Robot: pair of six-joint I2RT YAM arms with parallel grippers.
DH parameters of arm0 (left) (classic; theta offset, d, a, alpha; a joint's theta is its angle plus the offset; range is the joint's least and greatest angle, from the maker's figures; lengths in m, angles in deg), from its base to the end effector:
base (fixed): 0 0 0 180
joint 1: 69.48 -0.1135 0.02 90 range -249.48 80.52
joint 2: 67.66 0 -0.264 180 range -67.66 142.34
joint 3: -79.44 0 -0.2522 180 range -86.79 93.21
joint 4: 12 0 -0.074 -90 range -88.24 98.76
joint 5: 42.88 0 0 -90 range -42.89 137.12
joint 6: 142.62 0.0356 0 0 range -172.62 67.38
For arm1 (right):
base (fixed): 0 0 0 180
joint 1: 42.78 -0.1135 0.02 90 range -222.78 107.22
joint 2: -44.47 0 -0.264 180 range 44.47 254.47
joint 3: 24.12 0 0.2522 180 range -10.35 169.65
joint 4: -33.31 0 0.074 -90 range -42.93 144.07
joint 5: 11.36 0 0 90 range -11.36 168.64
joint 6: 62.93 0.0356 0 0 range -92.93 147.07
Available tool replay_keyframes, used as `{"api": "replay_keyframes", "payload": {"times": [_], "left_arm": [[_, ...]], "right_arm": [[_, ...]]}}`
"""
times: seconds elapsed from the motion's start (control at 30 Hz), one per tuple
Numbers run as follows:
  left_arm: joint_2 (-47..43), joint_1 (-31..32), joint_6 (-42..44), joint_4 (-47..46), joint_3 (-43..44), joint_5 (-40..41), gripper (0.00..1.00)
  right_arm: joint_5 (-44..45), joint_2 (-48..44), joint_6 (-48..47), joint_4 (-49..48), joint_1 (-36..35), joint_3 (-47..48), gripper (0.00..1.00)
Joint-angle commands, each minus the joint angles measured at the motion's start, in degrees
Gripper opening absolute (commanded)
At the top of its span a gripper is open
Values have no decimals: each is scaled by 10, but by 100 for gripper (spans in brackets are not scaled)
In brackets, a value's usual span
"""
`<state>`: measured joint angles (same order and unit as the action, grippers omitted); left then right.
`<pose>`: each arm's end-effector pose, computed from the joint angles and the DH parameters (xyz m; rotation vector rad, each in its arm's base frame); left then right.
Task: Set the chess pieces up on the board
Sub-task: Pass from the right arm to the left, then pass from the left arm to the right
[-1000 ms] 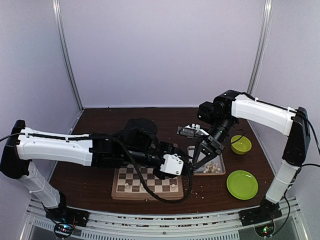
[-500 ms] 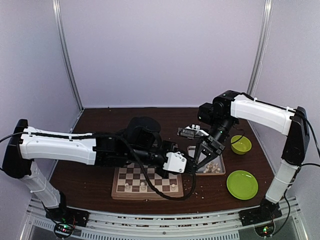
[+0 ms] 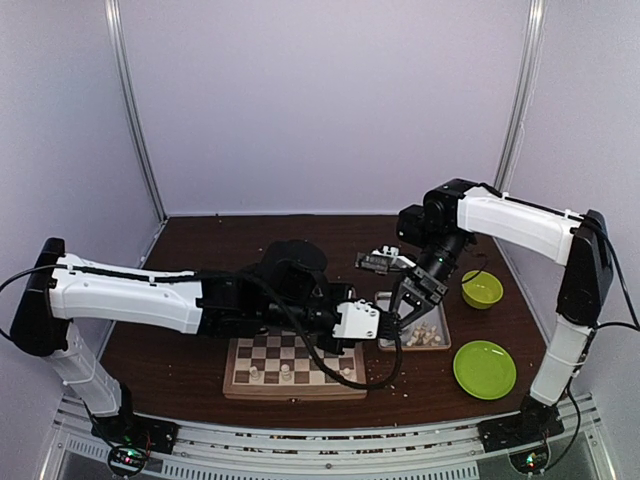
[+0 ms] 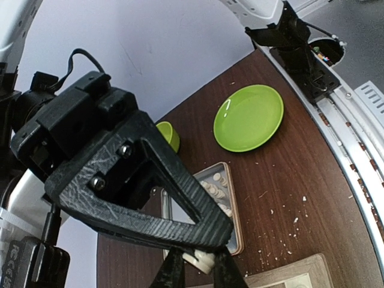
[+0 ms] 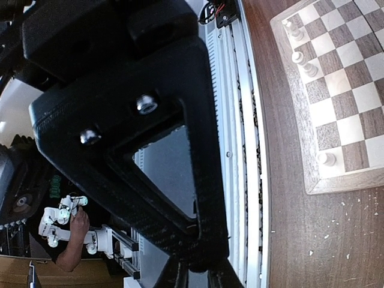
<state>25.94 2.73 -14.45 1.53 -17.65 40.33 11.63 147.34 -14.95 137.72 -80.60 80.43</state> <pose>0.1134 -0.3670 0.2853 1.7060 1.0916 -0.4979 0.2260 0.2169 0.2925 1.4569 -2.0277 -1.6575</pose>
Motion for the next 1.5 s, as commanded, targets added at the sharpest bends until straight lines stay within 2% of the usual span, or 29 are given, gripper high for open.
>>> {"api": "replay_keyframes", "payload": {"times": [0.0,0.1,0.13,0.17,0.2,0.37,0.43,0.5,0.53,0.63,0.73,0.8,0.83,0.9,0.97,1.03,1.07,1.23,1.3,1.4,1.47], "left_arm": [[14,-3,-46,-97,-22,38,11],[16,-26,-111,-143,-45,50,12],[17,-35,-138,-159,-54,51,11],[18,-46,-163,-179,-64,53,12],[20,-56,-186,-196,-75,53,12],[34,-95,-295,-257,-118,45,12],[37,-104,-339,-277,-128,47,12],[41,-109,-380,-289,-133,53,13],[42,-112,-400,-291,-135,57,13],[49,-117,-445,-296,-135,52,15],[52,-121,-485,-305,-138,33,15],[51,-127,-512,-323,-145,9,16],[51,-130,-526,-333,-149,-1,16],[51,-139,-558,-352,-156,-28,16],[52,-154,-592,-367,-159,-70,16],[53,-171,-628,-374,-158,-109,16],[54,-174,-636,-374,-157,-124,16],[50,-192,-643,-348,-151,-167,16],[51,-199,-651,-345,-153,-183,16],[53,-210,-663,-348,-153,-219,16],[59,-217,-674,-347,-146,-257,16]], "right_arm": [[-39,13,4,-20,20,36,17],[-46,22,-2,-7,43,48,34],[-46,23,-8,1,51,55,70],[-46,25,-14,8,60,63,97],[-45,25,-15,12,71,71,100],[-22,19,15,-2,126,106,100],[17,-8,87,-85,141,102,100],[114,-58,185,-212,144,61,100],[196,-89,222,-277,140,35,100],[400,-167,257,-406,131,-23,100],[493,-212,287,-488,134,-75,100],[495,-222,323,-530,136,-123,100],[458,-214,311,-530,136,-139,99],[330,-175,252,-489,137,-131,100],[235,-131,190,-401,137,-90,100],[167,-121,135,-356,137,-76,100],[153,-133,124,-363,135,-82,100],[175,-223,161,-522,124,-156,100],[211,-235,139,-520,113,-153,98],[268,-234,70,-478,89,-119,70],[288,-246,15,-469,73,-132,63]]}}
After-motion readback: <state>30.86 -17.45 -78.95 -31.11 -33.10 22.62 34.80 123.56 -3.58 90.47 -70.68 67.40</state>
